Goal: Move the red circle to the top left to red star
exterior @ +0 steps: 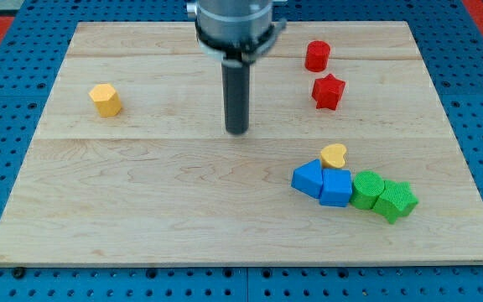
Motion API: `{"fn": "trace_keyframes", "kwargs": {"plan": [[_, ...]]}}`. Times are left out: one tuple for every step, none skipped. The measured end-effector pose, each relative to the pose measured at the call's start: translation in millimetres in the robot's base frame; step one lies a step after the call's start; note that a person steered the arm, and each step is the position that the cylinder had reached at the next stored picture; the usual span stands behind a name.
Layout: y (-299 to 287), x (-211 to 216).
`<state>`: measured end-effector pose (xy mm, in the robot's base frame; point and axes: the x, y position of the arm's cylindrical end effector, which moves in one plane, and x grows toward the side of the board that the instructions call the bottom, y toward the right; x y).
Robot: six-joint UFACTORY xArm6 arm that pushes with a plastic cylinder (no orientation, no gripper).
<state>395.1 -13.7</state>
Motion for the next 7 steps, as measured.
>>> {"fn": "trace_keyframes", "kwargs": {"plan": [[0.1,-97.7],[9.9,-161.8],[63.5,-188.2],[115.7,-188.4],[159.6,-168.3],[163.1,-131.7],[142.6,-112.3]]}}
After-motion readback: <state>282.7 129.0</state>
